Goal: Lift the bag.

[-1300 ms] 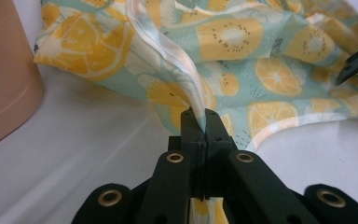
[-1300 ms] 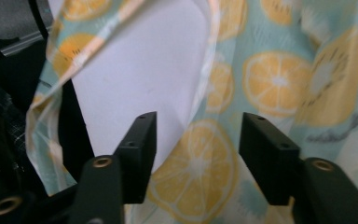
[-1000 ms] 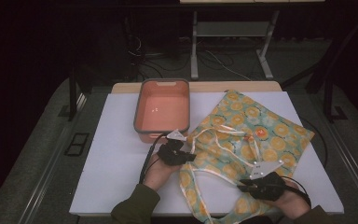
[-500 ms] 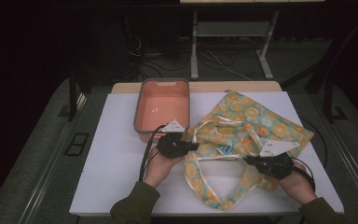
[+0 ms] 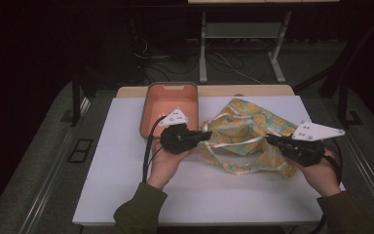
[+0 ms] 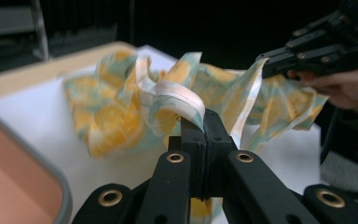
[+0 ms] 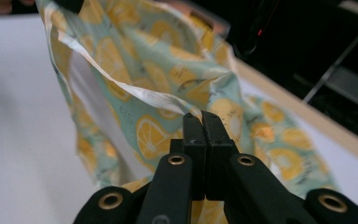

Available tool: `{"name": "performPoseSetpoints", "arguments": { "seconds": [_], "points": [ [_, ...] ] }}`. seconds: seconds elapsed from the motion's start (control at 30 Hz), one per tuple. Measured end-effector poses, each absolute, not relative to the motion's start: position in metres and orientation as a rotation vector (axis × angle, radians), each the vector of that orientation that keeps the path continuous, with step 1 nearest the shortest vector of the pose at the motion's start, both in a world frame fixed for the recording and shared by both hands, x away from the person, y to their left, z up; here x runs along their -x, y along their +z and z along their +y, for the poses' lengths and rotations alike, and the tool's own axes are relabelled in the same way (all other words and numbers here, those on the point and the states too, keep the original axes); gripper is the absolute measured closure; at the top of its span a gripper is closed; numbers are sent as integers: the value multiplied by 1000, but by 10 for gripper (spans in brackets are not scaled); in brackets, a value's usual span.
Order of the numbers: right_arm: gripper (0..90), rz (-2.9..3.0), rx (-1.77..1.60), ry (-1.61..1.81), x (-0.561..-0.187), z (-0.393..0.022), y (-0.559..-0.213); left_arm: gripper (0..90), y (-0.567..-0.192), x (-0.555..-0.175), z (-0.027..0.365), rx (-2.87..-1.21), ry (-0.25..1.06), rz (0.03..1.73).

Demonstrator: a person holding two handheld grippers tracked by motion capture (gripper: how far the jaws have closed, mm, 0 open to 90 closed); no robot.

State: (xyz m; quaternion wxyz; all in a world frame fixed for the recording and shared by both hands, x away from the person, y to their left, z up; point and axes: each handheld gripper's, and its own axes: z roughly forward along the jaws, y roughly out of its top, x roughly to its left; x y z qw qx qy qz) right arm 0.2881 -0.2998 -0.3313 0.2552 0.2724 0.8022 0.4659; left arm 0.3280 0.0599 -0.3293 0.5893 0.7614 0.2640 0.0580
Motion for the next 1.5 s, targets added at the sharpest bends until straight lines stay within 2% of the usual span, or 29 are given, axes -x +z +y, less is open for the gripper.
{"name": "performPoseSetpoints", "arguments": {
  "seconds": [0.2,0.37,0.6,0.83,1.03,1.13,1.3,1.4,1.5],
  "points": [
    [894,2126,-750,1290,-295,-306,-317,894,-329,-337,52,-1772,168,637],
    [893,2158,-852,1197,-325,-309,-338,893,-353,-360,32,-1842,230,727],
    [893,2177,-1044,1128,-364,-328,-372,892,-373,-390,3,-1869,245,834],
    [894,2165,-1140,1082,-391,-332,-393,892,-369,-418,-15,-1928,324,921],
    [894,2100,-1172,1107,-406,-330,-386,893,-354,-433,-20,-1920,401,950],
    [893,2134,-1201,1068,-414,-327,-391,877,-360,-437,-22,-1945,388,978],
    [878,2186,-1262,1082,-419,-328,-406,703,-366,-435,-16,-1962,334,1001],
    [775,2183,-1294,1157,-415,-335,-407,575,-363,-431,-9,-1952,329,979],
    [611,2176,-1324,1261,-410,-342,-402,464,-358,-425,-1,-1938,315,926]
  ]
}}
